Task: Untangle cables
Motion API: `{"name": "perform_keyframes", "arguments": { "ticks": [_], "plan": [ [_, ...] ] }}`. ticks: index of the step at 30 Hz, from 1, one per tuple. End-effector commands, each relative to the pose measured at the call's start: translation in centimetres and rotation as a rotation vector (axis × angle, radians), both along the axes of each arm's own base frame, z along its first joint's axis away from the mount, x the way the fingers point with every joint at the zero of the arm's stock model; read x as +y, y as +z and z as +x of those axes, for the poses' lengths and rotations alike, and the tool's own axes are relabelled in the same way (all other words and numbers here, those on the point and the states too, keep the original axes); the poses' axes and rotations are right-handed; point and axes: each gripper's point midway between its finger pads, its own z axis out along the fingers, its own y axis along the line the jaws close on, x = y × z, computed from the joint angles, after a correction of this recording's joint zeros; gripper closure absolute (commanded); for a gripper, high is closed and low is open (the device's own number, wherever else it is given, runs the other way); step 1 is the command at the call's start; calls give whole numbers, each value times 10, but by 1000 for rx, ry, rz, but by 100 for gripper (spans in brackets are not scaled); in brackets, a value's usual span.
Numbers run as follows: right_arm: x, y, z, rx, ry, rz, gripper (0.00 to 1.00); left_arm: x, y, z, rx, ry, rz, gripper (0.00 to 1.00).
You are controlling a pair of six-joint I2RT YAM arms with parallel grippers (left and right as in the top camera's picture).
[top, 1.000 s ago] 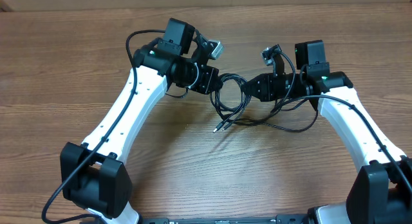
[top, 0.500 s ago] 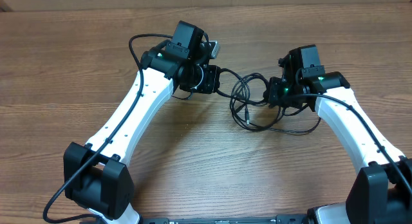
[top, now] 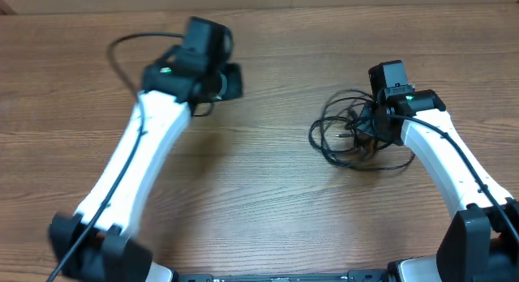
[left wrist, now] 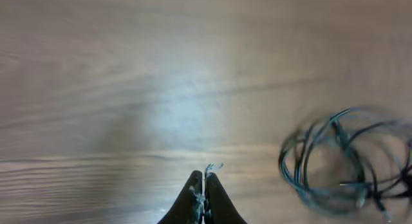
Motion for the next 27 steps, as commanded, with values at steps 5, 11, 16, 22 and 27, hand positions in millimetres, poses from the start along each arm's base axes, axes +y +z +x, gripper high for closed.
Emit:
{"name": "perform_keyframes", "arguments": {
  "ticks": [5,11,16,22,27],
  "plan": [
    [82,25,20,-124,400,359,96,-3,26,-10,-17,17,-88,96],
    [115,41,19,-168,513,536,96,-17,-11,-19,117,-20,-100,94],
    [93,27,14,-103,398,433,96,-33,-52,-22,281,-22,-159,91],
    [89,23,8,-72,386,421,96,-64,-100,-21,398,-88,-194,47],
    [96,25,5,-69,401,464,96,-102,-135,-18,368,-282,-172,32]
  ]
}}
